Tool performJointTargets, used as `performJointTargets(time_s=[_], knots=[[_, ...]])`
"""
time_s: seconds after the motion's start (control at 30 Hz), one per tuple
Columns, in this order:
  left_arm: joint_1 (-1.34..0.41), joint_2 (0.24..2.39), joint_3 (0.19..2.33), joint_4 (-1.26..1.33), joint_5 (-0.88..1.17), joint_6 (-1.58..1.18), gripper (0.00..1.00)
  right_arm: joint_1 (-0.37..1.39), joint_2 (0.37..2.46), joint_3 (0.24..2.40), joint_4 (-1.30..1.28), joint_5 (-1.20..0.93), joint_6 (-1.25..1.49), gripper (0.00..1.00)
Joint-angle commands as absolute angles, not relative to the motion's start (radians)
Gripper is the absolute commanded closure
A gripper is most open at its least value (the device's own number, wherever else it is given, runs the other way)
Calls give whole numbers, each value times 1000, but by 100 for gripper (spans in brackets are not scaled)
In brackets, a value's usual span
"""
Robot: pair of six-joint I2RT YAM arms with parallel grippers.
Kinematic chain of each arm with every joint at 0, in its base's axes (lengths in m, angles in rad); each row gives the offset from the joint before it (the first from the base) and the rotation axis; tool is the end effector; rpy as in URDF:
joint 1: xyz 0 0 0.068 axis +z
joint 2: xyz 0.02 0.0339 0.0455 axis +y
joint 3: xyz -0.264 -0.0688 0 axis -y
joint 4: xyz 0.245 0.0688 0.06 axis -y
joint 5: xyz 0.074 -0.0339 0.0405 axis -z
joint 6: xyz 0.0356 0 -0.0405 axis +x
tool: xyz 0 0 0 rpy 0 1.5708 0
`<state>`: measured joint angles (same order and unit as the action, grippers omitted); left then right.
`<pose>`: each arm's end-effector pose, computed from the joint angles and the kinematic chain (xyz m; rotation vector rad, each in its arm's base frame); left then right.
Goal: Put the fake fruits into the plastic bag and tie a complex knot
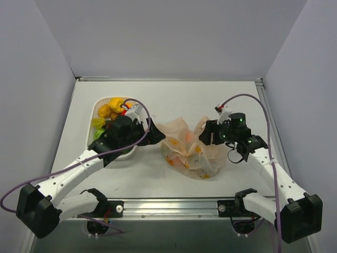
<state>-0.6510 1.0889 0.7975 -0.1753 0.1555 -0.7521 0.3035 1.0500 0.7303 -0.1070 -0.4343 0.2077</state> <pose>0.1932 -0.1541 0.2854 -0.0057 2.1943 -1.0017 0.2215 0.0851 0.2785 -0.3826 1.9999 0.7585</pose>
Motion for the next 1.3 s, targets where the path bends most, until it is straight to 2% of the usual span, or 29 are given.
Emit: performJointTargets(time_s=[0.0, 0.03, 0.2, 0.4, 0.57, 0.8, 0.97, 1.07, 1.13, 1.27], knots=[[-609, 1059, 870, -126, 101, -642, 3, 298, 956, 851, -213, -431, 74, 37], [-607, 1052, 871, -120, 104, -623, 3, 299, 922, 870, -227, -443, 54, 30], [-609, 1019, 854, -72, 178, -595, 3, 362, 890, 1020, -305, -540, -107, 18], [-595, 999, 859, -54, 248, -568, 3, 558, 1018, 1178, -339, -531, -238, 17], [-563, 986, 870, -83, 281, -560, 10, 684, 1138, 1183, -318, -457, -337, 16], [-526, 887, 910, -168, 469, -419, 11, 703, 1281, 1155, -226, -345, -321, 29], [-485, 821, 991, -382, 476, -186, 14, 710, 1302, 1149, -224, -333, -313, 29], [-420, 833, 1012, -518, 457, -118, 14, 715, 1313, 1138, -222, -321, -313, 30], [-368, 851, 1014, -578, 459, -110, 14, 715, 1327, 1134, -221, -324, -302, 35], [-301, 952, 1019, -612, 506, -95, 7, 715, 1345, 1126, -221, -328, -285, 38]])
